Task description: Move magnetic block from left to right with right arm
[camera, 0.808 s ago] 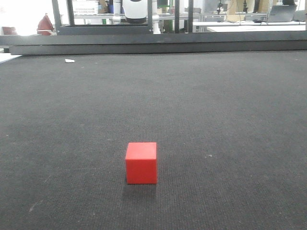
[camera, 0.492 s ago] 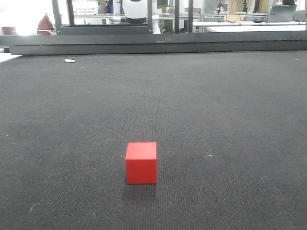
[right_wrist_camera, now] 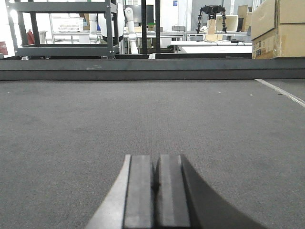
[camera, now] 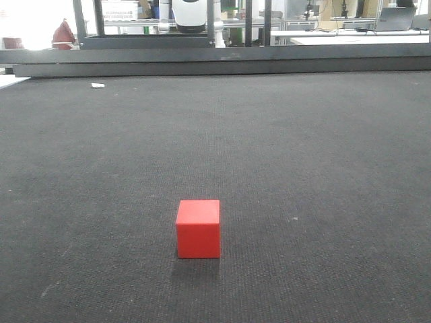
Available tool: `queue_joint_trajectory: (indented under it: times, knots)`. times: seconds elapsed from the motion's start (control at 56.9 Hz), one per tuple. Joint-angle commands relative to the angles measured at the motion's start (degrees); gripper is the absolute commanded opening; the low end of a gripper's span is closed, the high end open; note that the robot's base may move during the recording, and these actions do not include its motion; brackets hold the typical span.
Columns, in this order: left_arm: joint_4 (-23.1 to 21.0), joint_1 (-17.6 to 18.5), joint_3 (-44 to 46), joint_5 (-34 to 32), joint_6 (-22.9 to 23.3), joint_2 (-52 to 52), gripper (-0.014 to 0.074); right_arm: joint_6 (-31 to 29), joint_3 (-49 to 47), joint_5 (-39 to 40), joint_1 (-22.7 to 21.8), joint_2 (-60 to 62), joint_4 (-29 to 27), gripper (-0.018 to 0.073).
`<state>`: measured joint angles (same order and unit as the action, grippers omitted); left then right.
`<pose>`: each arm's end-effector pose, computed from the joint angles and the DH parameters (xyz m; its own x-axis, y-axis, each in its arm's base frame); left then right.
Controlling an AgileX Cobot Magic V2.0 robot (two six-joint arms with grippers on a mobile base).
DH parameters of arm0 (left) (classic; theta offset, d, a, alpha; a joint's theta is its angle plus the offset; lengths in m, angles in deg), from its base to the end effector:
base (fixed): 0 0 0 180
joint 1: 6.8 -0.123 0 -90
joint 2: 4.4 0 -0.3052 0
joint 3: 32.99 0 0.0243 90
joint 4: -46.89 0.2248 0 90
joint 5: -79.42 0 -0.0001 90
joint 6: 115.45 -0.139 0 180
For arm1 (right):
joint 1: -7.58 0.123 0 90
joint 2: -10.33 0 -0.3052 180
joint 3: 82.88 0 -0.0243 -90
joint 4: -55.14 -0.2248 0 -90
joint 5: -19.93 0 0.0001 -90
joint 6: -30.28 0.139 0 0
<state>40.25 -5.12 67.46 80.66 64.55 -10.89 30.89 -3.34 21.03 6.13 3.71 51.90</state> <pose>0.0582 -0.0021 0.2038 0.0436 -0.1169 -0.9922 0.0371 0.9926 -0.1154 0.0580 -0.0016 0.2094 0.0876 0.0649 -0.9940 0.0205 0.9975 0.0670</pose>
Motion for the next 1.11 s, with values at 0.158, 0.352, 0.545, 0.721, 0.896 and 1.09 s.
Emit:
queue_joint_trajectory:
  times: [0.158,0.352,0.545,0.721,0.896,1.09]
  knots:
    - [-0.2,0.3,-0.4,-4.5,0.0,0.7,-0.0126,-0.3,-0.6,6.7,-0.5,1.2,0.0,0.0033]
    - [-0.2,0.3,-0.4,-4.5,0.0,0.7,-0.0126,-0.6,-10.4,-8.3,-0.5,-1.2,0.7,0.0033]
    - [-0.2,0.3,-0.4,-4.5,0.0,0.7,-0.0126,-0.6,-22.6,-27.5,-0.5,-12.2,0.7,0.0033]
    - [-0.2,0.3,-0.4,-4.5,0.0,0.7,-0.0126,-0.3,-28.7,-26.1,1.2,-21.1,0.6,0.0033]
    - [-0.2,0.3,-0.4,-4.5,0.0,0.7,-0.0126,1.6,-33.2,-25.6,7.7,-30.2,0.6,0.0033]
    - [-0.2,0.3,-0.4,-4.5,0.0,0.7,-0.0126,5.8,-36.5,-25.3,17.1,-39.3,2.5,0.0034]
